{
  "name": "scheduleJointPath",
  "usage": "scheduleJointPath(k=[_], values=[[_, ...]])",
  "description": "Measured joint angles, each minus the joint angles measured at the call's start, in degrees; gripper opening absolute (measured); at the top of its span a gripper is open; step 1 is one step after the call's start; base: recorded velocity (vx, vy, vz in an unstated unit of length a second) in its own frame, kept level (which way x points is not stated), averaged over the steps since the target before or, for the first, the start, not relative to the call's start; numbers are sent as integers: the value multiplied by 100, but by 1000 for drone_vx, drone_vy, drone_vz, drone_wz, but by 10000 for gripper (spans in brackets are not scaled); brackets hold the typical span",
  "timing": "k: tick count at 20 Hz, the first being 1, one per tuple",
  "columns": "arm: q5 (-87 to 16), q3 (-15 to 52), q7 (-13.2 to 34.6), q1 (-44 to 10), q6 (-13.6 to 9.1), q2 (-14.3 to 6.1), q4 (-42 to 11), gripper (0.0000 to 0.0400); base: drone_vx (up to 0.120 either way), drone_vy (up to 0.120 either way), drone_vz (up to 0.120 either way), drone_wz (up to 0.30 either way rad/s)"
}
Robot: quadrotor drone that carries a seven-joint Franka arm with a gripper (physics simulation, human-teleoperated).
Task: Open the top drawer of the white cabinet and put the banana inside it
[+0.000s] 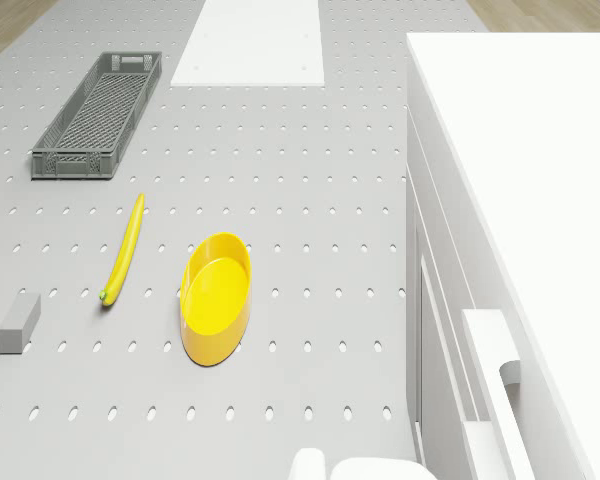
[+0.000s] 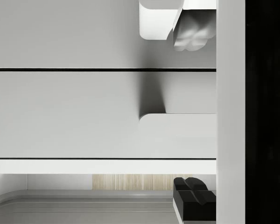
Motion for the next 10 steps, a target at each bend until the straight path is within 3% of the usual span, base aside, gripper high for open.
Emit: scheduleJointPath(k=[10], values=[[64,-256,-273,317,-9,523,383,400,0,0,0,0]])
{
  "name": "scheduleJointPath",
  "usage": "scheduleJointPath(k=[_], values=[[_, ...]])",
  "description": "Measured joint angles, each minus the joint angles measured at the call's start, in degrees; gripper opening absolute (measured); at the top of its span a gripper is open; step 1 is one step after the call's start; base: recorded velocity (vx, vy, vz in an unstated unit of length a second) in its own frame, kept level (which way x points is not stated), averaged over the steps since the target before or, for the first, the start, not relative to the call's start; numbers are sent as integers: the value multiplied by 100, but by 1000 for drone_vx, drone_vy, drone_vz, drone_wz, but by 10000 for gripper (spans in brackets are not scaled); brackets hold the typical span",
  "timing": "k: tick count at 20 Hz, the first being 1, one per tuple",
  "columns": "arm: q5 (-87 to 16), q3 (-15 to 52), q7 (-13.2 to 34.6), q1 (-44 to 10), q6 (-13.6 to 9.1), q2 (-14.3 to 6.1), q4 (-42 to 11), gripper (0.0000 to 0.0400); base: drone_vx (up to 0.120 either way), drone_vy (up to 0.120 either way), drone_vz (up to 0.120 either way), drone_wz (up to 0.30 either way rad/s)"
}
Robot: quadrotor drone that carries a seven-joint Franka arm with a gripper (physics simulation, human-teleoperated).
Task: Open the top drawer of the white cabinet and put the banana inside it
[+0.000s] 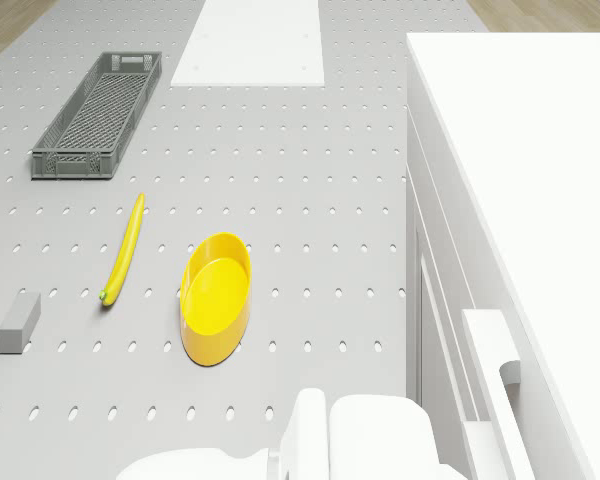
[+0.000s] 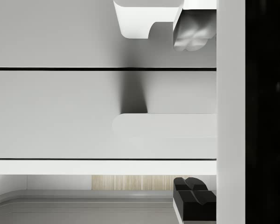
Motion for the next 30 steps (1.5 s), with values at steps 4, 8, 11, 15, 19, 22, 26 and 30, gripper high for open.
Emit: scheduleJointPath(k=[4,8,11,15,19,22,26,30], values=[[18,-76,-69,85,-15,142,111,400,0,0,0,0],[85,-73,-129,155,23,239,159,400,0,0,0,0],[132,-64,-165,190,44,297,184,400,0,0,0,0],[179,-91,-222,256,52,406,254,400,0,0,0,0],[329,-7,-298,341,160,505,265,400,0,0,0,0],[453,70,-356,397,244,575,266,400,0,0,0,0],[576,146,-419,431,304,649,266,400,0,0,0,0],[648,163,-507,422,314,697,226,400,0,0,0,0]])
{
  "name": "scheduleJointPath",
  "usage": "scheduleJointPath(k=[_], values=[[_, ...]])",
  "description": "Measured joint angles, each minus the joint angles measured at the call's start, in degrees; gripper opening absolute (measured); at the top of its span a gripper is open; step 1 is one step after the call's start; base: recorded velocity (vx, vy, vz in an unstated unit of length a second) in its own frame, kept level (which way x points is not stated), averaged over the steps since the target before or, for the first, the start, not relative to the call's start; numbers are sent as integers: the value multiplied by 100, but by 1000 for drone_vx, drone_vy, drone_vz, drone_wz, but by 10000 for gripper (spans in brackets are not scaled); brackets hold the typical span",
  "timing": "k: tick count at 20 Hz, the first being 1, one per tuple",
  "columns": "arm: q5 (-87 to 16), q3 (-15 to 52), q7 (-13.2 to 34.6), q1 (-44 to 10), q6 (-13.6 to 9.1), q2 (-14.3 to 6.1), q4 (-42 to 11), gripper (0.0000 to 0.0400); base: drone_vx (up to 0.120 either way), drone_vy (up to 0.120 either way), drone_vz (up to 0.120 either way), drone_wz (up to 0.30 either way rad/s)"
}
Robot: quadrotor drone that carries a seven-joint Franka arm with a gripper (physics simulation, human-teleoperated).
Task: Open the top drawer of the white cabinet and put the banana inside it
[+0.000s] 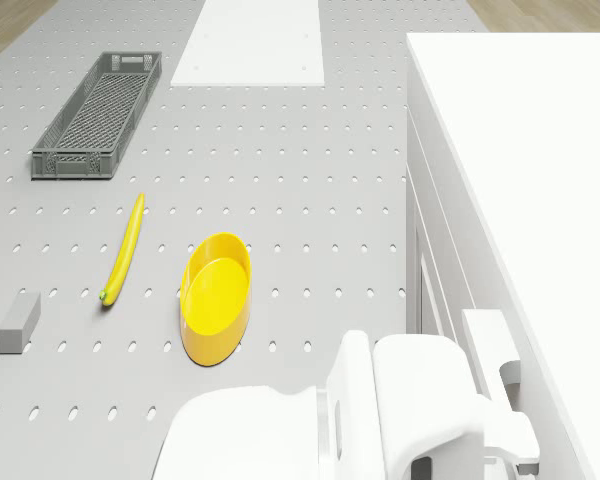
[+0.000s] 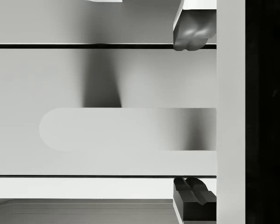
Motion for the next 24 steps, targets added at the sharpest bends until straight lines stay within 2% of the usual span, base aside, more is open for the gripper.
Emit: scheduleJointPath(k=[12,14,15,17,21,22,24], values=[[236,144,-148,-34,22,151,-21,400,0,0,0,0],[257,160,-159,-54,7,168,-20,284,0,0,0,0],[267,167,-164,-65,-1,176,-19,244,0,0,0,0],[285,182,-174,-86,-18,191,-18,190,0,0,0,0],[317,210,-186,-132,-54,219,-15,136,0,0,0,0],[282,227,-60,-143,-58,210,-2,150,0,0,0,0],[267,233,-80,-152,-61,217,-1,141,0,0,0,0]])
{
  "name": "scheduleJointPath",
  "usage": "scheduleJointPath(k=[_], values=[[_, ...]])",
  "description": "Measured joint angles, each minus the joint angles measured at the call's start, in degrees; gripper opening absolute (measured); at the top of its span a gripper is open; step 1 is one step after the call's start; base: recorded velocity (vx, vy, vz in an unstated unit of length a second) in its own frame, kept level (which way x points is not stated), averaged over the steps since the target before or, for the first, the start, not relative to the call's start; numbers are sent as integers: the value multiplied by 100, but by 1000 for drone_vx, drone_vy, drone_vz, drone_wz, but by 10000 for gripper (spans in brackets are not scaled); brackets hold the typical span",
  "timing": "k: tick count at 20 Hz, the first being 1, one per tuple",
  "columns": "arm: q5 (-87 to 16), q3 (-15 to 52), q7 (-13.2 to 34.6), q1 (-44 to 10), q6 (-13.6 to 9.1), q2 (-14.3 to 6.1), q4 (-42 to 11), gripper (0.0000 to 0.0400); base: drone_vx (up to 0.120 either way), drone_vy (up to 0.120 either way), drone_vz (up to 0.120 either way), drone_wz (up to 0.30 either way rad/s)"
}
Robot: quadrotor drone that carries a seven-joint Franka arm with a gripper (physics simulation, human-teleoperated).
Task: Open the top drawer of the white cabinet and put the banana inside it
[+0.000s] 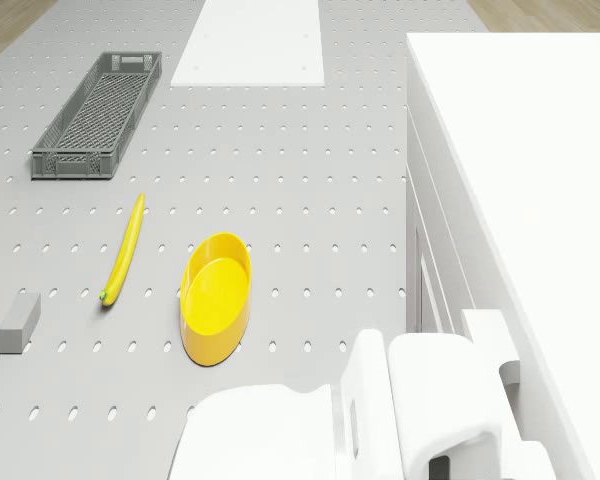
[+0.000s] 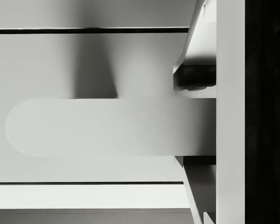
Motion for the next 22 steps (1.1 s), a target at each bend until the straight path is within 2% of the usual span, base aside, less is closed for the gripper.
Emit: scheduleJointPath(k=[1,2,6,11,13,14,16,17,22], values=[[-62,17,208,1,5,-23,23,166,0,0,0,0],[-201,52,551,4,16,-77,70,216,0,0,0,0],[-289,-82,299,44,18,-135,26,167,0,0,0,0],[-336,-202,155,-32,-107,-165,5,140,0,0,0,0],[-747,-211,777,-29,-120,-362,88,233,0,0,0,0],[-846,-331,455,19,-100,-430,45,204,0,0,0,0],[-821,-419,374,23,-132,-438,31,165,0,0,0,0],[-773,-489,84,-2,-185,-390,1,155,0,0,0,0],[-838,-621,181,-151,-415,-411,41,122,0,0,0,0]])
